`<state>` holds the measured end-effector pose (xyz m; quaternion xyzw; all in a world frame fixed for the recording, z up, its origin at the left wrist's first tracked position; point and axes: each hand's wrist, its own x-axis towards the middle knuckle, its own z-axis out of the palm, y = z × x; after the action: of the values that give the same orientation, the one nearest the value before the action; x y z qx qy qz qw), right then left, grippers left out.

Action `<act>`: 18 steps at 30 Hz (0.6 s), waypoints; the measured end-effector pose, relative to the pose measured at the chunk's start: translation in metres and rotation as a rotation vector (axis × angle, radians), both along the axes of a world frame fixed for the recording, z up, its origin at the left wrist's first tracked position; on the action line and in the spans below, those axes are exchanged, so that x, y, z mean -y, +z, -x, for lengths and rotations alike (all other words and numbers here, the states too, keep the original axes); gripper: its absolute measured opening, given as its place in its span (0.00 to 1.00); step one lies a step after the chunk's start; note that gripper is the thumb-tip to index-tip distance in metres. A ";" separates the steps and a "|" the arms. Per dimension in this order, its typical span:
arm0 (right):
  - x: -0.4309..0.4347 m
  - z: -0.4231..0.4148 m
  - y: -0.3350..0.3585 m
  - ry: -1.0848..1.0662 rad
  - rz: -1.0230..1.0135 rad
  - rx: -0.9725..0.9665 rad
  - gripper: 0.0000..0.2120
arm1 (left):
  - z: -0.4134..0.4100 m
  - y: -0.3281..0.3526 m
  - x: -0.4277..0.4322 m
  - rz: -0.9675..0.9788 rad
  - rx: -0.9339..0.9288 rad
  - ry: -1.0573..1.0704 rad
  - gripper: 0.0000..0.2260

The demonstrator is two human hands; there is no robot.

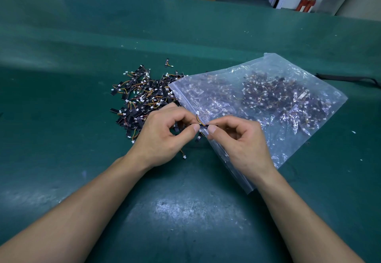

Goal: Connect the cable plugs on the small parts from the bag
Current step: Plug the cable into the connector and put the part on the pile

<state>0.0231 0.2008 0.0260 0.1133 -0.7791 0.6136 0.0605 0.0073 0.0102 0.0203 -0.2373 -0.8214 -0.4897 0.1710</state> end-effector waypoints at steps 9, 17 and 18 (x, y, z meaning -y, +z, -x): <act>-0.001 0.002 0.000 0.016 -0.020 -0.019 0.10 | 0.000 0.000 0.000 0.000 0.013 0.006 0.06; -0.001 0.002 0.000 0.008 -0.046 -0.032 0.10 | 0.000 0.000 0.001 -0.008 0.037 0.004 0.07; -0.001 0.001 0.001 0.003 -0.038 -0.026 0.08 | 0.000 0.000 0.000 -0.010 0.038 0.007 0.07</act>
<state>0.0219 0.2014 0.0265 0.1233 -0.7897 0.5972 0.0675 0.0071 0.0098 0.0199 -0.2242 -0.8230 -0.4974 0.1584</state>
